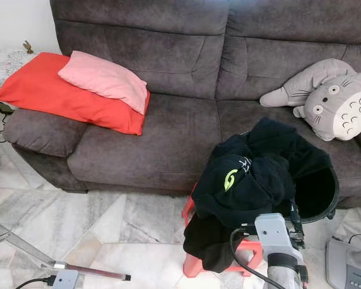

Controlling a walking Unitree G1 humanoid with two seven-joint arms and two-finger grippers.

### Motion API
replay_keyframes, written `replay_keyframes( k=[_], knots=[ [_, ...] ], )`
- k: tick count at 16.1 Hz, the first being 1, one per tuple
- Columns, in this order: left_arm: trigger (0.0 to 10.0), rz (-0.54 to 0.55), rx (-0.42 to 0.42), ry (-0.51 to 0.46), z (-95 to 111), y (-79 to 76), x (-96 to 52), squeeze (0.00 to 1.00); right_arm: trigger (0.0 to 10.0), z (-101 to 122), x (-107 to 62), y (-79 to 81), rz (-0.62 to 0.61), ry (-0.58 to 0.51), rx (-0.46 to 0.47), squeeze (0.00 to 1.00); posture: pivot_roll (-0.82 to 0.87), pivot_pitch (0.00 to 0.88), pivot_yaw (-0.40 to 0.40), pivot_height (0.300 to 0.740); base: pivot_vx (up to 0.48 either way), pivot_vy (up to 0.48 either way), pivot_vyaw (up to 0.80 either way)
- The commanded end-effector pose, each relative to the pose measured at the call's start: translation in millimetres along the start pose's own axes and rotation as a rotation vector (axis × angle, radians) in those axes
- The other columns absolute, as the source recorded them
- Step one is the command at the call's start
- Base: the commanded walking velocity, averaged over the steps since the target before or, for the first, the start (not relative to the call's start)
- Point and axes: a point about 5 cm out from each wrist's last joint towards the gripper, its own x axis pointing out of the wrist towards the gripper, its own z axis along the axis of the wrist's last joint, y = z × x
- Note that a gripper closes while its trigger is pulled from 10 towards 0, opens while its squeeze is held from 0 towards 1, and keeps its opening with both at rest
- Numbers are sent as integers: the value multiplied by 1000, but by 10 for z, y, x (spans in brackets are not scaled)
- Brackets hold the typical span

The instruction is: Hang hanger

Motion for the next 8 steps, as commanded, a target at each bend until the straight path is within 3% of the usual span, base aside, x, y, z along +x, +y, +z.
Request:
replay_keyframes(
  k=[1, 8],
  knots=[
    [10000, -1, 25, 44, -114, 18, -26, 0, 0, -25, -17, 25, 15, 5, 1, 0, -159, 190, -16, 740, 0, 0, 0],
    [10000, -4, 32, 46, -118, 16, -27, 0, 0, -23, -19, 53, 8, -4, 19, 0, -152, 187, -18, 740, 0, 0, 0]
  ],
)
